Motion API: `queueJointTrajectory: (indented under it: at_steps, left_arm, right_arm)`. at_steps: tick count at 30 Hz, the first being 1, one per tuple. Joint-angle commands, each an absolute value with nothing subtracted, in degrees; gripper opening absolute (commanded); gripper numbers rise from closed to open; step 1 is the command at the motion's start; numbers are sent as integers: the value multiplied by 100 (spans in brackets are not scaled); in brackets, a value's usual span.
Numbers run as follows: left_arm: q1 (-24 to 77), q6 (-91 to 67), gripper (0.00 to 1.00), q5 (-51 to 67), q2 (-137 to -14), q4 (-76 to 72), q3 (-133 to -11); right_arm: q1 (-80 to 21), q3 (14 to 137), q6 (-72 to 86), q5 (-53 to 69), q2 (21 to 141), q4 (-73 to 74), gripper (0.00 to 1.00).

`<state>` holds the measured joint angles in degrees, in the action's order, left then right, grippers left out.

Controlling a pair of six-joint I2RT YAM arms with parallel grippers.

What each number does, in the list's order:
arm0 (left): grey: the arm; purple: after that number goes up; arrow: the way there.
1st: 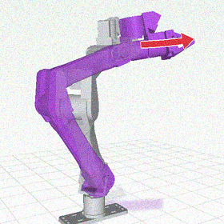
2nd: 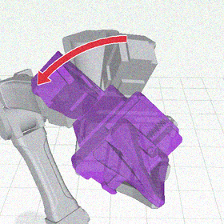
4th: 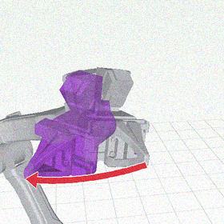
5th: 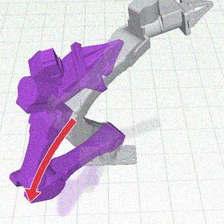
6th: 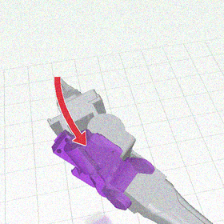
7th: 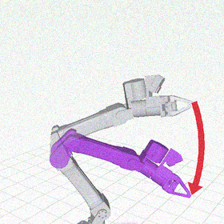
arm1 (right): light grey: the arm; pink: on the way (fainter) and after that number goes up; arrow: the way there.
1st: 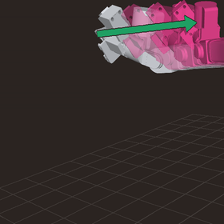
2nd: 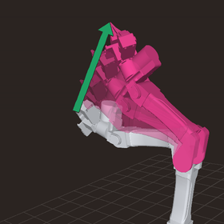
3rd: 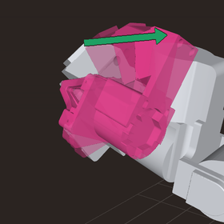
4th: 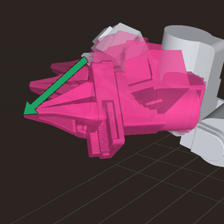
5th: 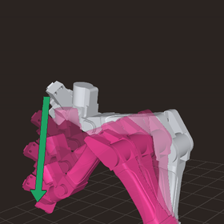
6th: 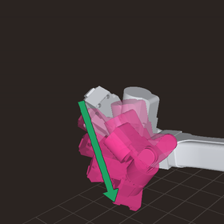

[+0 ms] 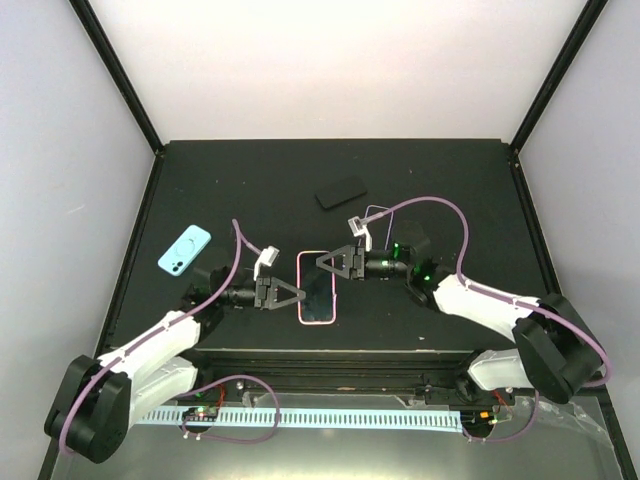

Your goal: Put the phone into the phone case

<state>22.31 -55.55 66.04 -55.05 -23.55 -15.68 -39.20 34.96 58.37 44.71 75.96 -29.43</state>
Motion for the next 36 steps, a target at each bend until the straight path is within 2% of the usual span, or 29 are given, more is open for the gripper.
queueJointTrajectory:
  at_steps: [1, 4, 7, 12, 15, 18, 19, 24, 29, 33, 36]
  left_arm:
    - [2342, -5588, 2, 6776, -5298, -2443, -1706]
    - [2339, -5269, 2, 6671, -5197, -1860, -1903]
    - [2338, -4497, 2, 6356, -5169, -411, -2273]
    - [2338, -3964, 1, 6053, -5361, 519, -2542]
    - [2332, -3634, 2, 5786, -5545, 1131, -2721]
    - [2342, -3693, 1, 5751, -5614, 1080, -2697]
    - [2335, -3782, 2, 5787, -5607, 967, -2672]
    - [2337, -4422, 2, 5807, -5428, 193, -2550]
    - [2337, -4770, 2, 5407, -5382, -232, -2632]
    - [2335, -5159, 1, 5286, -5405, -873, -2656]
    - [2338, -5272, 2, 5149, -5410, -1116, -2714]
  right_arm:
    - [-3797, 3682, 5662, 4514, 7630, -2772, 53]
    - [-3724, 3674, 5663, 4491, 7588, -2806, 39]
    - [-3643, 3623, 5584, 4401, 7491, -2747, 25]
    - [-3641, 3653, 5363, 4403, 7347, -2547, 3]
    - [-3637, 3660, 5256, 4425, 7305, -2456, 1]
    - [-3638, 3706, 5080, 4386, 7278, -2193, 1]
    - [-3631, 3704, 5054, 4401, 7277, -2118, 4]
    - [-3636, 3458, 5077, 4422, 7140, -2072, 37]
    - [-3651, 2993, 5187, 4496, 7090, -2318, 65]
    - [-3720, 2593, 5560, 4668, 7061, -2866, 75]
    - [-3810, 2434, 5668, 4612, 7004, -2960, 77]
